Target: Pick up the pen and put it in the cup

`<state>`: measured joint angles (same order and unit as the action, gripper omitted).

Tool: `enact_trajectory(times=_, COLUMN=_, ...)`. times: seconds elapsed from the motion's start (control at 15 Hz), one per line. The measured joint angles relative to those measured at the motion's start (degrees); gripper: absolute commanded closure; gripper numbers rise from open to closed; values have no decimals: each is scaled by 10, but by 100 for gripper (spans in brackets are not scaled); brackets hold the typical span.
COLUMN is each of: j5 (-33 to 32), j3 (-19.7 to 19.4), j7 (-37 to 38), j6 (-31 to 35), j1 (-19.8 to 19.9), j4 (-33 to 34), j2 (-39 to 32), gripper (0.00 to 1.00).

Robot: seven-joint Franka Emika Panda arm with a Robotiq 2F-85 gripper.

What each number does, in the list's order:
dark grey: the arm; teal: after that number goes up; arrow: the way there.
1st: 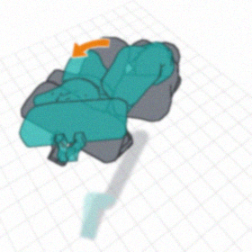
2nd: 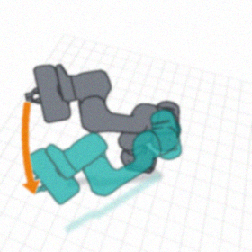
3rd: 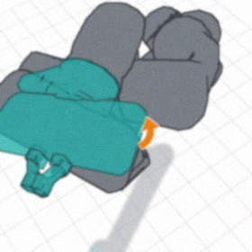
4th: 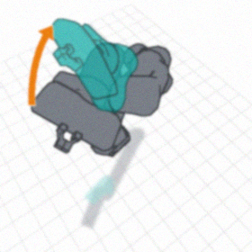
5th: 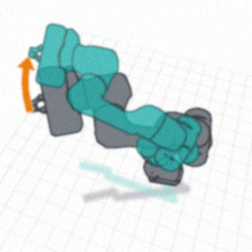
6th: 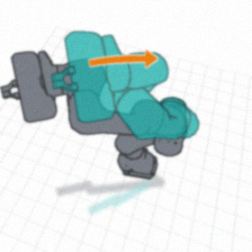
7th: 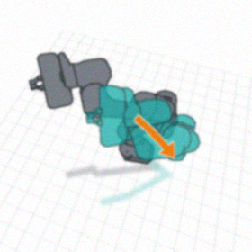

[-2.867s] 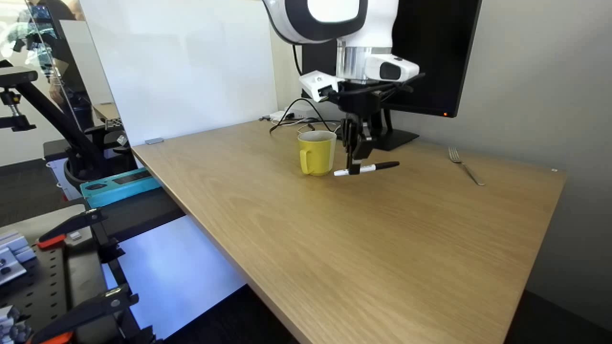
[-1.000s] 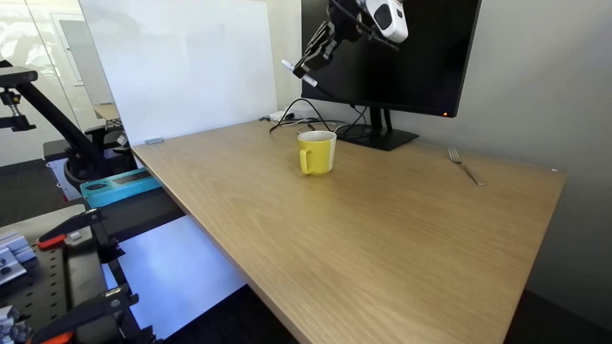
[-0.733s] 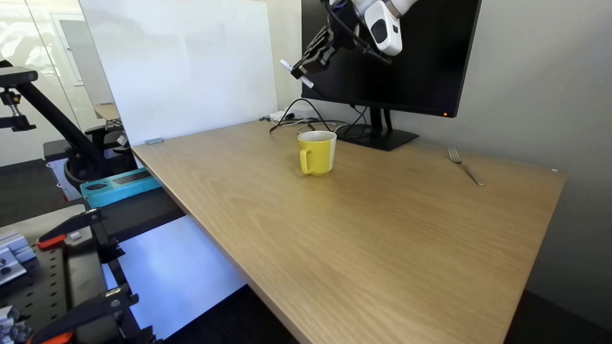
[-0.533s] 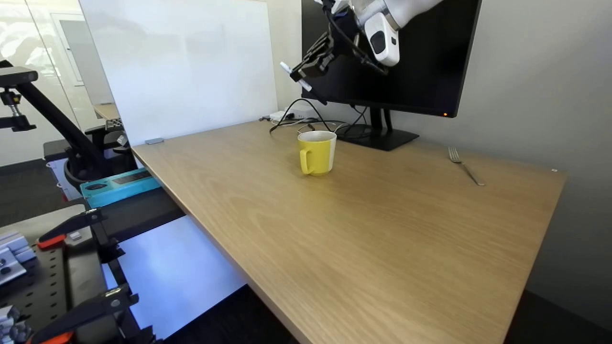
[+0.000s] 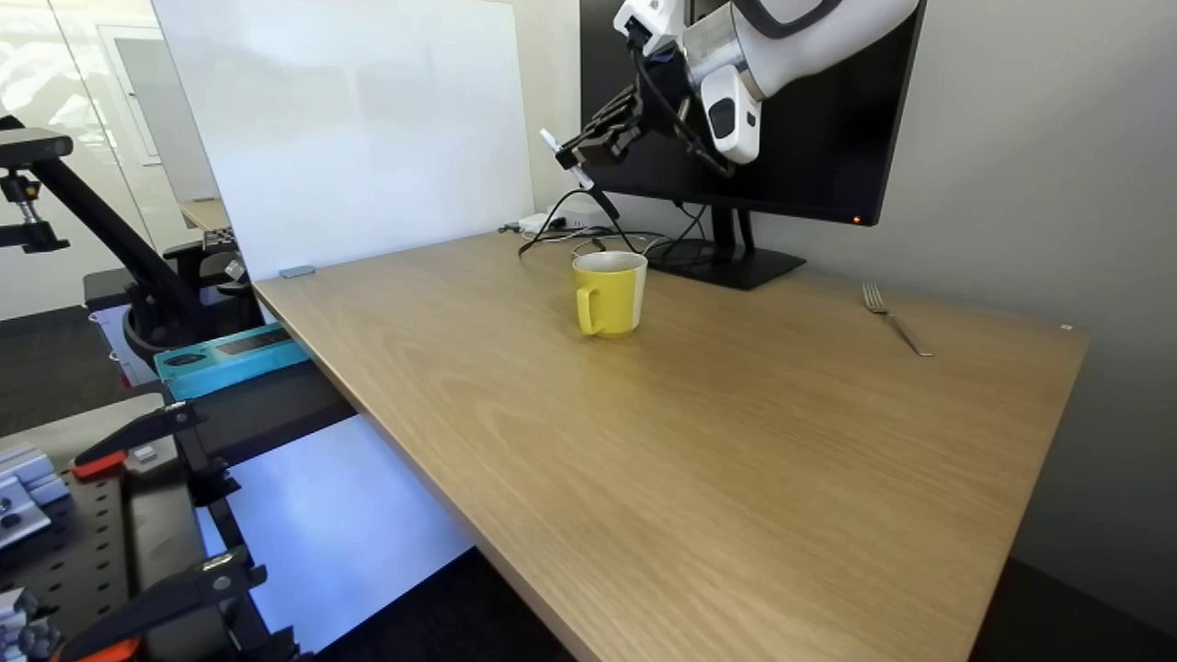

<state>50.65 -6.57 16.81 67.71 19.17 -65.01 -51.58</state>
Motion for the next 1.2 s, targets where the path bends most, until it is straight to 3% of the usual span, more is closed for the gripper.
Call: enact_trajectory(times=1.2, j5=11, j3=12, j7=65, j6=-31, j1=6, j4=86, j2=-113, gripper=97)
